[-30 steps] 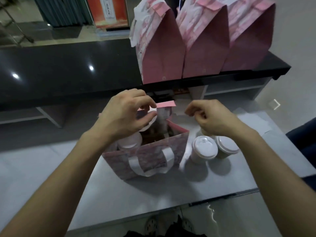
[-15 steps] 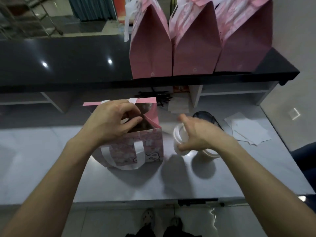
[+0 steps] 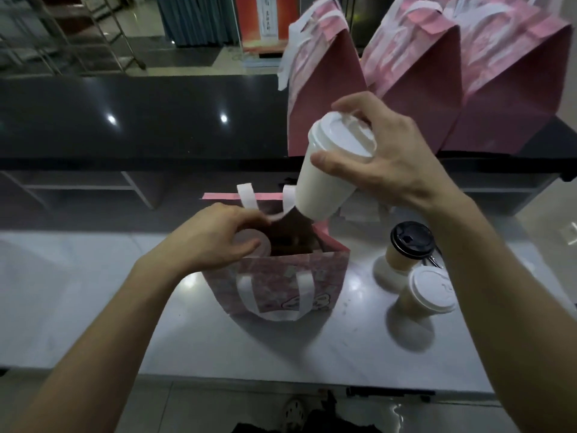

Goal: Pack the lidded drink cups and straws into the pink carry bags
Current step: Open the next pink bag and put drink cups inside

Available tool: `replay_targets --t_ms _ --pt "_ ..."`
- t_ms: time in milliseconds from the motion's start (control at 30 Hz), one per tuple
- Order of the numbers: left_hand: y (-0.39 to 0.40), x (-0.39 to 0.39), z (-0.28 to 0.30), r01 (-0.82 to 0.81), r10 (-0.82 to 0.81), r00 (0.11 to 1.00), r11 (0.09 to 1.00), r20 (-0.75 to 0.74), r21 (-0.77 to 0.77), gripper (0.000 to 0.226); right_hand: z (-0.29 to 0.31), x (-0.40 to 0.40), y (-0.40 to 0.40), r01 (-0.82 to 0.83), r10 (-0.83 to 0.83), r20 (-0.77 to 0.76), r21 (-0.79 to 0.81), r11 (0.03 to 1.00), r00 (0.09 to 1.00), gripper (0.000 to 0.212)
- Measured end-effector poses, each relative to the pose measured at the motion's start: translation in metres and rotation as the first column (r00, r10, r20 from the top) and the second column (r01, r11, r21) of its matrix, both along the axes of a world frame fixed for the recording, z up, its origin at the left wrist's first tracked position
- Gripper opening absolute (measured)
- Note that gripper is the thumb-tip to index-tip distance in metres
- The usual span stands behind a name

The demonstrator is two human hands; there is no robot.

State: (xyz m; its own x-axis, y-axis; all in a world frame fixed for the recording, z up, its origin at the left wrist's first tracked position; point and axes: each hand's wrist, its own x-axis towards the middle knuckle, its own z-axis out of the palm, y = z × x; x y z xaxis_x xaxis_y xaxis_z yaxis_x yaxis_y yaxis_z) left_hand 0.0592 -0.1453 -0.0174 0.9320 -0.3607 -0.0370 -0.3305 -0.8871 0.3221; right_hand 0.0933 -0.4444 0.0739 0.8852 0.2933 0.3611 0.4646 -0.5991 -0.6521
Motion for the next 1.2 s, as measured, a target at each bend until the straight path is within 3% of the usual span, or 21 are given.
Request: replay_targets --t_ms 100,233,400,567,700,933,1100,1200 --pt "0.01 0.006 -0.001 0.029 -0.026 0.998 0.998 0.061 -0.055 0.076 -0.012 0.0 0.018 -0.015 0.013 -0.076 -0.026 1.0 0.997 0.079" --pt "0.02 0.013 0.001 0.018 -0.017 1.0 0.999 0.021 -0.043 0.118 -0.023 0.004 0.035 -0.097 0.08 -0.153 -0.109 0.989 0.985 0.078" --pt "0.025 0.018 -0.006 0.042 -0.043 0.999 0.997 -0.012 -0.06 0.144 -0.035 0.013 0.054 -0.193 0.129 -0.225 -0.295 0.936 0.966 0.087" --pt "0.028 0.022 -0.015 0.162 -0.158 0.986 0.982 0.043 -0.101 0.151 -0.057 0.031 0.074 -0.279 0.102 -0.364 -0.475 0.835 0.926 0.104" --pt "0.029 0.029 -0.02 0.185 -0.185 0.983 0.983 0.002 -0.001 0.163 -0.078 0.046 0.087 -0.319 0.087 -0.351 -0.684 0.656 0.932 0.104" --pt "0.028 0.032 -0.027 0.217 -0.217 0.976 0.976 0.009 -0.014 0.153 -0.104 0.057 0.104 -0.301 0.056 -0.3 -0.896 0.327 0.952 0.115" --pt "0.031 0.035 -0.028 0.243 -0.242 0.969 0.969 0.042 -0.04 0.147 -0.116 0.053 0.108 -0.298 0.099 -0.283 -0.931 0.209 0.954 0.107" --pt "0.029 0.034 -0.03 0.246 -0.245 0.969 0.969 0.031 -0.026 0.149 -0.119 0.051 0.108 -0.279 0.096 -0.265 -0.942 0.189 0.96 0.107"
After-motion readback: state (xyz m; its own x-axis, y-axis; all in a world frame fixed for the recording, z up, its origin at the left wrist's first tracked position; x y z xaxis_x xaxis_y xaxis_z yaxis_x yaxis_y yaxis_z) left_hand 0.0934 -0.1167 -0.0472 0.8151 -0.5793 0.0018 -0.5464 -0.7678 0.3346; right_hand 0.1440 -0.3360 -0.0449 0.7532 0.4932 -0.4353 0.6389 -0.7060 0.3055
